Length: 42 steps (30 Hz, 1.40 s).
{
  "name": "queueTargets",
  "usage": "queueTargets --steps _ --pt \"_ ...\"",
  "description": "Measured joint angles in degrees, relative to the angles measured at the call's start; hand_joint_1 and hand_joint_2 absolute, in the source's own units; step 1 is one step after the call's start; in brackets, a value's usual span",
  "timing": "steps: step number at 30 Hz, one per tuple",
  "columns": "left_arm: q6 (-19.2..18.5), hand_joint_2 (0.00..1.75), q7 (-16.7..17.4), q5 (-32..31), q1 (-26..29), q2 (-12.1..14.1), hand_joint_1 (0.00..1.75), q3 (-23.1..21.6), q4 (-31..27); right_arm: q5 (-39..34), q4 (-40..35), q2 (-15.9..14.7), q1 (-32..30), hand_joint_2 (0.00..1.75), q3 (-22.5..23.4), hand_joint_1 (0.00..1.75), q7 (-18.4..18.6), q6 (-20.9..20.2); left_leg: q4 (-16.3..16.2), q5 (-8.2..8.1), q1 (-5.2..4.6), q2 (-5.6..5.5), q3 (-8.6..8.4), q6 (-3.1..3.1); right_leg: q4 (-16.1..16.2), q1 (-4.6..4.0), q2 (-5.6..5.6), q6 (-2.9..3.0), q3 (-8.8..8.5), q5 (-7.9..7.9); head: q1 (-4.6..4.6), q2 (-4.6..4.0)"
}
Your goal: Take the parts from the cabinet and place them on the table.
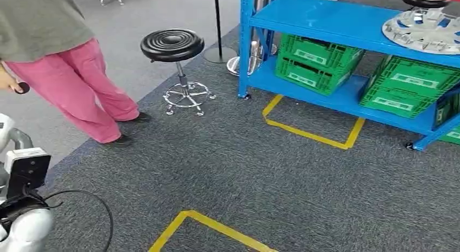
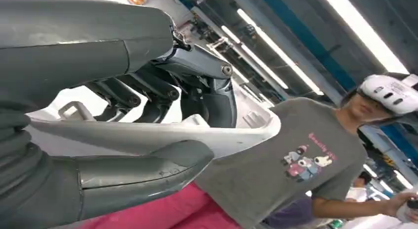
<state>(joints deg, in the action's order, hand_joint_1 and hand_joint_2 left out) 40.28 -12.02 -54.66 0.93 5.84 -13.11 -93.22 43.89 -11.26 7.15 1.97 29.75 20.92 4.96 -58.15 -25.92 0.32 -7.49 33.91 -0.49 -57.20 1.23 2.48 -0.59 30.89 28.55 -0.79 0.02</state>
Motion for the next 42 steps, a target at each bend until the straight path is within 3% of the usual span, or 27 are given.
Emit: queueTargets --steps 1,2,4,6,7,9,10,11,15,17,18,20,22,24,25,26,27,30,32,33,35,36,38,39,40,41,42 --pt "0.0 1.75 0.0 0.0 -0.2 0.0 1.75 0.0 0.0 0.0 0.0 -0.1 0.0 0.00 0.0 0.00 0.0 0.0 -1.1 -0.94 -0.33 3.56 0.43 -0.39 0.2 0.04 -0.63 0.24 -0.17 -0.08 0.53 0.00" --pt "0.0 1.75 0.0 0.0 -0.7 0.0 1.75 0.0 0.0 0.0 0.0 -0.1 0.0 0.00 0.0 0.00 -0.1 0.0 -4.8 -3.11 -0.21 5.92 2.20 -0.85 0.2 -0.01 -1.56 0.49 -0.22 -0.01 0.99 0.00" --pt "0.0 1.75 0.0 0.0 -1.1 -0.1 1.75 -0.2 0.2 0.0 0.0 -0.1 -0.2 0.00 0.0 0.00 -0.1 -0.1 -14.8 -7.41 0.20 6.96 6.94 -1.36 0.2 -0.08 -3.41 0.71 -0.18 0.17 0.98 0.00" --pt "0.0 1.75 0.0 0.0 -1.1 -0.2 1.75 -0.2 0.4 0.0 0.0 -0.1 -0.3 0.00 0.0 0.00 -0.1 -0.2 -18.2 -7.49 0.56 7.09 8.63 -1.72 0.1 -0.06 -5.04 0.59 -0.25 0.28 1.01 0.00" --pt "-0.1 1.75 0.0 0.0 -1.1 -0.3 1.75 -0.2 0.4 0.0 0.0 -0.1 -0.3 0.00 0.0 0.00 -0.1 -0.2 -15.9 -5.59 0.72 7.25 7.44 -1.78 0.1 -0.05 -5.81 0.47 -0.35 0.42 1.01 0.00" --pt "-0.1 1.75 0.0 0.0 -1.3 -0.4 1.75 -0.2 0.4 0.0 0.0 -0.1 -0.1 0.00 0.0 0.00 -0.2 -0.4 -4.9 -0.07 0.73 8.94 1.79 -1.59 0.1 0.02 -7.21 -0.04 -0.95 0.77 1.03 0.00" --pt "-0.1 1.75 0.0 0.0 -1.6 -0.4 1.75 -0.3 0.4 -0.1 0.0 -0.2 -0.1 0.00 0.0 0.00 -0.3 -0.6 -1.0 0.31 0.41 11.92 -0.19 -1.47 0.1 -0.22 -7.81 -0.36 -1.17 1.01 1.03 0.00" --pt "-0.1 1.75 0.0 0.1 -2.0 -0.4 1.75 -0.4 0.5 -0.4 0.0 -0.2 -0.1 0.00 0.0 0.00 -0.6 -0.9 -0.2 -0.13 -0.26 12.57 -0.39 -0.77 -0.1 -0.70 -8.30 -0.73 -1.00 1.26 1.25 0.00" --pt "-0.1 1.75 -0.1 0.8 -2.3 -0.3 1.75 -0.5 0.7 -1.6 0.0 -0.2 0.1 0.00 0.4 0.00 -2.2 -5.1 0.2 0.25 -0.23 9.65 0.00 1.26 0.6 -0.59 -10.72 -1.99 -1.75 1.68 0.97 0.00" --pt "0.0 1.75 -0.4 1.1 -3.1 -0.4 1.75 -0.6 0.9 -1.7 0.0 -0.2 0.1 0.00 0.5 0.00 -2.7 -7.0 0.4 0.49 0.04 8.54 0.07 2.09 -3.8 -0.29 -4.82 -2.07 0.32 4.68 0.59 0.00" --pt "0.0 1.75 -0.5 1.3 -3.4 -0.4 1.75 -0.9 1.1 -1.9 0.0 -0.2 0.1 0.00 0.5 0.00 -2.8 -7.9 0.4 0.54 0.03 7.85 0.16 2.26 -8.5 -0.36 -3.42 -2.01 2.61 6.87 0.31 0.00" --pt "-0.1 1.75 -0.8 1.3 -3.5 -0.4 1.75 -1.5 1.4 -2.1 0.1 -0.2 -0.3 0.00 0.8 0.00 -3.0 -8.9 0.3 0.52 -0.29 6.09 0.22 2.52 -17.8 -0.50 -2.59 -1.82 7.61 9.85 0.31 0.00" --pt "-0.1 1.75 -0.8 1.4 -3.5 -0.5 1.75 -1.5 1.8 -2.5 0.1 -0.2 -0.4 0.00 1.1 0.00 -3.2 -9.4 0.3 0.52 -0.53 4.29 0.10 2.52 -16.7 -0.73 -2.48 -1.34 8.28 7.11 0.31 0.00" --pt "-0.1 1.75 -1.0 1.4 -3.5 -0.5 1.75 -1.5 1.9 -2.6 0.1 -0.2 -0.4 0.00 1.4 0.00 -3.4 -9.6 0.3 0.51 -0.72 2.67 -0.16 2.51 -7.3 -0.80 -1.21 -0.55 4.49 1.29 0.29 0.00" --pt "-0.1 1.75 -1.0 1.4 -3.5 -0.5 1.75 -1.5 1.9 -2.6 0.1 -0.2 -0.4 0.00 1.6 0.00 -3.4 -9.6 0.2 0.48 -0.67 1.89 -0.21 2.45 -2.0 -0.80 1.30 -0.06 2.26 -0.93 0.33 0.00" --pt "-0.1 1.75 -1.0 1.4 -3.7 -0.5 1.75 -1.5 1.9 -2.6 0.1 -0.4 -0.3 0.00 1.8 0.00 -3.5 -9.7 0.0 0.40 -0.93 1.28 0.11 2.16 -0.6 -0.41 3.59 0.25 1.70 -0.21 0.50 0.00" --pt "-0.1 1.75 -1.0 1.4 -3.8 -0.5 1.75 -1.6 2.0 -2.7 0.1 -0.3 -0.3 0.00 1.8 0.00 -3.5 -9.8 0.0 0.56 -0.56 0.54 0.46 1.87 -0.4 -0.58 2.77 -0.14 1.12 -0.29 0.37 0.00" --pt "-0.1 1.75 -1.0 1.4 -3.6 -0.4 1.75 -1.6 2.0 -2.7 0.1 -0.2 -0.2 0.00 1.9 0.00 -3.5 -9.8 0.2 1.06 -0.38 -1.56 0.83 0.63 0.2 -0.49 0.88 0.38 0.66 -0.69 0.42 0.00" --pt "0.0 1.75 -1.0 1.4 -3.9 -0.4 1.75 -1.6 2.0 -2.7 0.0 -0.2 -0.2 0.00 1.9 0.00 -3.6 -9.8 -3.1 -1.38 -0.60 4.49 2.13 0.21 0.8 -0.35 -0.86 1.04 0.08 -0.77 0.94 0.00" --pt "0.0 1.75 -1.1 1.4 -4.0 -0.4 1.75 -1.6 2.0 -2.7 0.1 -0.2 -0.4 0.00 1.9 0.00 -3.6 -9.7 -7.4 -3.61 -0.41 6.05 4.18 -0.20 0.8 -0.42 -1.76 1.13 -0.02 -0.70 0.98 0.00" --pt "0.0 1.75 -1.1 1.4 -3.9 -0.4 1.75 -1.6 2.1 -2.7 0.1 -0.2 -0.4 0.00 2.0 0.00 -3.7 -9.7 -16.1 -7.00 0.13 6.87 8.54 -0.80 0.7 -0.50 -3.45 1.18 -0.06 -0.47 0.98 0.00" --pt "-0.1 1.75 -1.1 1.4 -3.8 -0.4 1.75 -1.6 2.1 -2.7 0.1 -0.2 -0.5 0.00 2.0 0.00 -3.7 -9.7 -17.9 -7.04 0.38 6.95 9.50 -1.04 0.7 -0.49 -4.39 1.13 -0.12 -0.36 0.96 0.00" --pt "-0.1 1.75 -1.1 1.4 -3.8 -0.4 1.75 -1.6 2.1 -2.7 0.1 -0.2 -0.4 0.00 2.0 0.00 -3.8 -9.7 -12.9 -3.27 0.68 7.37 7.05 -1.30 0.7 -0.49 -6.07 0.82 -0.44 -0.05 0.98 0.00" --pt "-0.1 1.75 -1.1 1.4 -3.8 -0.4 1.75 -1.6 2.1 -2.7 0.1 -0.2 -0.3 0.00 2.0 0.00 -3.8 -9.7 -7.4 -0.56 0.70 8.20 4.16 -1.25 0.7 -0.48 -6.82 0.66 -0.77 0.20 0.98 0.00" --pt "-0.1 1.75 -1.1 1.4 -3.8 -0.4 1.75 -1.6 2.1 -2.7 0.1 -0.2 -0.3 0.00 2.0 0.00 -3.9 -9.7 -2.2 1.48 0.62 10.09 1.33 -1.04 0.7 -0.50 -7.42 0.35 -1.13 0.44 1.01 0.00" --pt "-0.1 1.75 -1.1 1.4 -3.9 -0.4 1.75 -1.6 2.1 -2.8 0.1 -0.2 -0.3 0.00 2.1 0.00 -4.1 -9.7 -0.1 0.45 -0.25 13.31 0.12 -0.70 0.7 -0.91 -7.91 -0.08 -1.29 0.73 1.01 0.00" --pt "-0.1 1.75 -1.1 1.4 -3.9 -0.4 1.75 -1.6 2.1 -3.0 0.1 -0.2 -0.3 0.00 2.3 0.00 -4.9 -9.5 0.1 0.73 -0.20 12.19 0.39 0.16 0.6 -1.10 -8.42 -0.45 -1.26 0.93 0.92 0.00"
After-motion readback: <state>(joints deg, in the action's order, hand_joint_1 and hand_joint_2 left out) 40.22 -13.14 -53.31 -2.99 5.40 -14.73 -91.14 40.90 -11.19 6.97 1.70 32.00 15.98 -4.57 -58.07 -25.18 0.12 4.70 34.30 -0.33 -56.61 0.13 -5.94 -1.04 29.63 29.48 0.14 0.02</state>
